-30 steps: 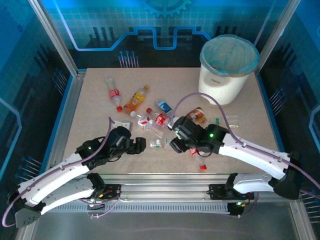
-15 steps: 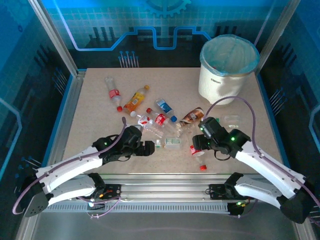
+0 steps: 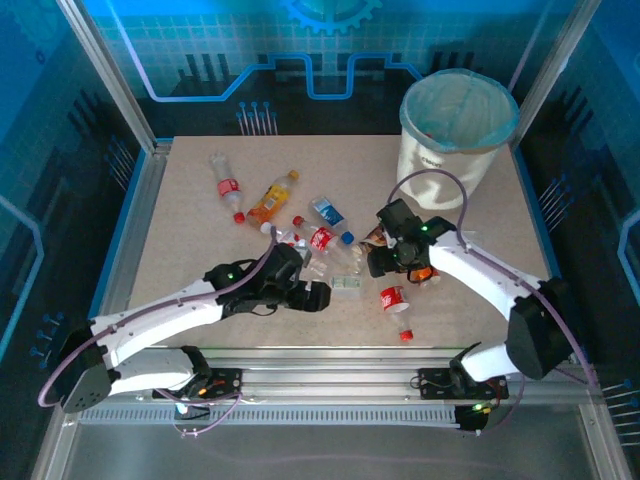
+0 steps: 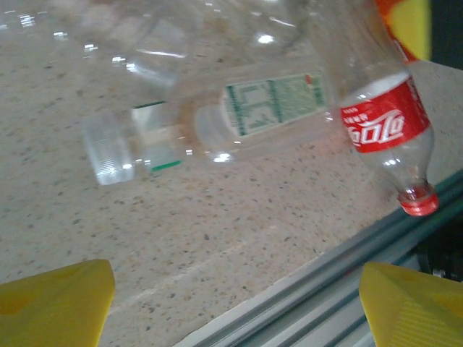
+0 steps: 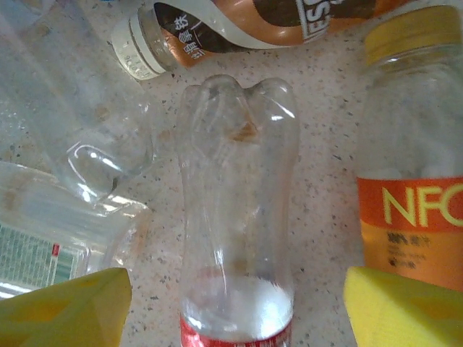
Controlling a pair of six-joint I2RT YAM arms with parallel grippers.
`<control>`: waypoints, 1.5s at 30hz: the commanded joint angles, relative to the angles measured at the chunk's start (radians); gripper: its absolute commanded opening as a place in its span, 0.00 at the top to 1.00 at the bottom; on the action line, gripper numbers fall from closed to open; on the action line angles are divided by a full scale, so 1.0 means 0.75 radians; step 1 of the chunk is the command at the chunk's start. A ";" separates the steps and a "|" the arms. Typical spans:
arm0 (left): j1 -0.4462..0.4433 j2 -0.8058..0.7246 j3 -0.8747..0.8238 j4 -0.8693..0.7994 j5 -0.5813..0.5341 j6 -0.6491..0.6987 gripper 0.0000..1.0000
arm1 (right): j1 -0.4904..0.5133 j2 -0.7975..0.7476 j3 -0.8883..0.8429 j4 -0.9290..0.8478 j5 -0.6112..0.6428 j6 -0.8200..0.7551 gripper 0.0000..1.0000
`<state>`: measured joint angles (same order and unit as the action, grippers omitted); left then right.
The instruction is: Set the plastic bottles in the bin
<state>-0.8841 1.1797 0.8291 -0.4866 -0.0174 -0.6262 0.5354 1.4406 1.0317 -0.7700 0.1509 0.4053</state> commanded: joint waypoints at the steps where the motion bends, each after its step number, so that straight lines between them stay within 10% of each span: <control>1: -0.022 0.055 0.072 0.015 0.048 0.078 0.11 | -0.013 0.080 0.043 0.042 -0.068 -0.037 0.22; 39: -0.033 0.100 0.082 0.037 -0.006 0.146 0.10 | -0.065 0.282 0.050 0.160 -0.006 -0.092 0.42; 45: -0.033 0.182 0.148 0.035 0.016 0.160 0.09 | -0.072 0.350 0.048 0.173 -0.005 -0.093 0.31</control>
<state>-0.9009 1.2861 0.8936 -0.4652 -0.0067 -0.5373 0.4957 1.6802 1.0767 -0.6525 0.1486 0.3424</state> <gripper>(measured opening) 0.905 0.686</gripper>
